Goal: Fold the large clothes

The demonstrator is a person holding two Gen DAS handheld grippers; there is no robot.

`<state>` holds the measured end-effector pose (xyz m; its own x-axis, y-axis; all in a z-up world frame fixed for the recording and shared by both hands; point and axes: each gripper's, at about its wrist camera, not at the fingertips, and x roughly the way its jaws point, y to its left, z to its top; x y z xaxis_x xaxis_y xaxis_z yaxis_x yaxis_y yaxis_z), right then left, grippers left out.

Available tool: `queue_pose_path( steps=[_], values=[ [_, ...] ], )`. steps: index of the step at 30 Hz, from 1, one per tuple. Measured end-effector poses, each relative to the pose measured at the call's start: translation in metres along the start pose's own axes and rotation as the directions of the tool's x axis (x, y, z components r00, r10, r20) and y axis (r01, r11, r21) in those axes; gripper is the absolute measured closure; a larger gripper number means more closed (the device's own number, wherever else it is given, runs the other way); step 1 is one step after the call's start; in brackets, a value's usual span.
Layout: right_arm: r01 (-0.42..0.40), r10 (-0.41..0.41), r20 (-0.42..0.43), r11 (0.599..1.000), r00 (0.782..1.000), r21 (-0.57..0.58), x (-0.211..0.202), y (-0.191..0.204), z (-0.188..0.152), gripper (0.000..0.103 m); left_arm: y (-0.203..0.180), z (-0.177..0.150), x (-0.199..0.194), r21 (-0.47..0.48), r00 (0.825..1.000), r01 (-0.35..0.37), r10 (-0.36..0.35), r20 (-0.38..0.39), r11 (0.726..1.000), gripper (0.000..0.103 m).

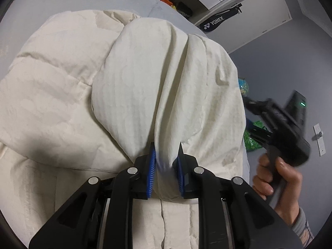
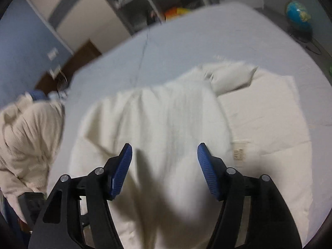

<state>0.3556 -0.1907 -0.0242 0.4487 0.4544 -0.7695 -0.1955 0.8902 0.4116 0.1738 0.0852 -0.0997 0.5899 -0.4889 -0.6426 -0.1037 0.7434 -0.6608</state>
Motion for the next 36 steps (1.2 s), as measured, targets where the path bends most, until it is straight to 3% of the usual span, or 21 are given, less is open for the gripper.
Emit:
queue_pose_path(
  steps=[2,3,4,5,7,11,15,18,19,25,29,31,33,36],
  values=[
    [0.003,-0.005,-0.026,0.998,1.000,-0.065,0.011,0.009,-0.001,0.044,0.001,-0.001,0.003,0.001,1.000,-0.003,0.003,-0.005,1.000,0.084],
    [-0.012,0.010,-0.026,0.996,1.000,-0.094,0.015,0.014,-0.003,0.056,0.001,0.000,0.005,0.000,1.000,-0.004,0.004,-0.006,1.000,0.084],
    [-0.024,0.022,-0.022,0.994,1.000,-0.106,0.016,0.015,-0.004,0.091,0.003,0.001,0.006,-0.002,1.000,-0.004,0.004,-0.007,1.000,0.084],
    [-0.023,0.022,-0.019,0.994,1.000,-0.108,0.017,0.014,-0.003,0.099,0.004,0.002,0.007,-0.004,1.000,-0.004,0.004,-0.007,1.000,0.084],
    [-0.064,0.066,0.014,0.995,0.998,-0.078,0.010,0.006,0.001,0.102,0.005,0.004,0.006,-0.005,1.000,-0.004,0.004,-0.007,1.000,0.083],
    [-0.176,0.166,0.150,0.983,0.975,0.060,-0.022,-0.034,0.008,0.102,0.008,0.006,0.005,-0.005,1.000,-0.001,0.001,-0.010,1.000,0.081],
    [-0.184,0.174,0.101,0.979,0.980,0.093,-0.002,-0.050,-0.004,0.102,0.011,0.003,0.009,-0.005,1.000,-0.021,0.021,-0.018,1.000,0.078],
    [-0.234,0.221,0.110,0.965,0.969,0.123,-0.002,-0.054,-0.005,0.101,0.012,0.003,0.005,-0.011,1.000,-0.018,0.018,-0.015,1.000,0.075],
    [-0.247,0.233,0.117,0.960,0.966,0.130,-0.007,-0.053,-0.003,0.096,0.009,0.004,0.002,0.003,1.000,-0.020,0.020,-0.008,1.000,0.075],
    [-0.215,0.203,0.231,0.976,0.952,0.027,-0.053,-0.028,0.000,0.090,-0.026,0.026,-0.028,0.116,0.994,-0.051,0.039,0.102,0.992,0.074],
    [-0.216,0.234,0.223,0.971,0.946,-0.100,-0.068,0.002,0.005,0.069,-0.051,0.053,-0.026,0.190,0.984,-0.125,0.097,0.152,0.974,0.074],
    [-0.161,0.197,0.195,0.969,0.961,-0.188,-0.059,0.026,0.009,0.062,-0.056,0.066,-0.014,0.211,0.978,-0.176,0.146,0.151,0.961,0.074],
    [-0.050,0.101,0.172,0.959,0.980,-0.278,-0.045,0.037,0.006,0.061,-0.052,0.071,-0.002,0.205,0.971,-0.218,0.193,0.138,0.954,0.074],
    [0.084,-0.041,0.130,0.935,0.991,-0.346,-0.013,0.030,-0.005,0.061,-0.036,0.073,0.017,0.173,0.966,-0.253,0.238,0.100,0.952,0.072]
  ],
)
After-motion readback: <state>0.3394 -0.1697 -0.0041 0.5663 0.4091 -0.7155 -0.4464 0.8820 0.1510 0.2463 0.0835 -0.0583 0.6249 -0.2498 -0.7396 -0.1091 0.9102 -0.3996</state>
